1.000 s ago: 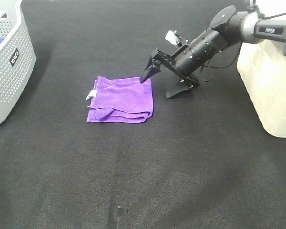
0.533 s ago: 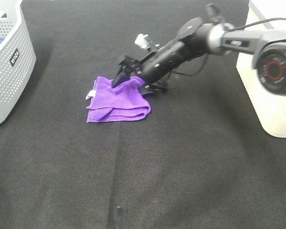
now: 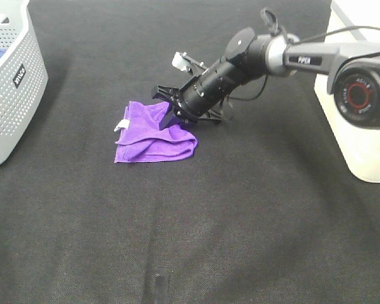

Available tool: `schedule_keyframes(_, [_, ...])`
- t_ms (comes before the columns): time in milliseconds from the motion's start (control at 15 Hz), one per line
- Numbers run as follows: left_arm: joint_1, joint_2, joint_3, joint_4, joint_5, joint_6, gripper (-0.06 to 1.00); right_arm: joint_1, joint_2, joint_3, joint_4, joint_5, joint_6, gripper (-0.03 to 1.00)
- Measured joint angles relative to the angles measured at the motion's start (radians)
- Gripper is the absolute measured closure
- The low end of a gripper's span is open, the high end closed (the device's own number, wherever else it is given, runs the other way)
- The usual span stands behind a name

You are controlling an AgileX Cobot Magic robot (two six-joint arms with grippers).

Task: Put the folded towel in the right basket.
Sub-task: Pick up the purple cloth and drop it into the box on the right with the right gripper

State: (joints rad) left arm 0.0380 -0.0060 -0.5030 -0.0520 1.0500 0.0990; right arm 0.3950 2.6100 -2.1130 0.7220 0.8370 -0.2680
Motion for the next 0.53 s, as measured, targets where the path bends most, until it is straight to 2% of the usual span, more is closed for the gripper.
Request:
schedule_keyframes(267, [0.000,0.000,0.000,0.003,0.000,0.000,-0.05,-0.040,-0.197,-0.159,-0.166,0.250,0.050,0.91])
schedule_keyframes(400, [0.000,0.000,0.000,0.007,0.000,0.000,-0.05,-0.110,-0.300,-0.255,-0.209,0.339,0.069,0.91])
schedule_keyframes(533, [0.000,0.000,0.000,0.009,0.000,0.000,-0.05,-0.216,-0.391,-0.311,-0.262,0.365,0.083,0.91])
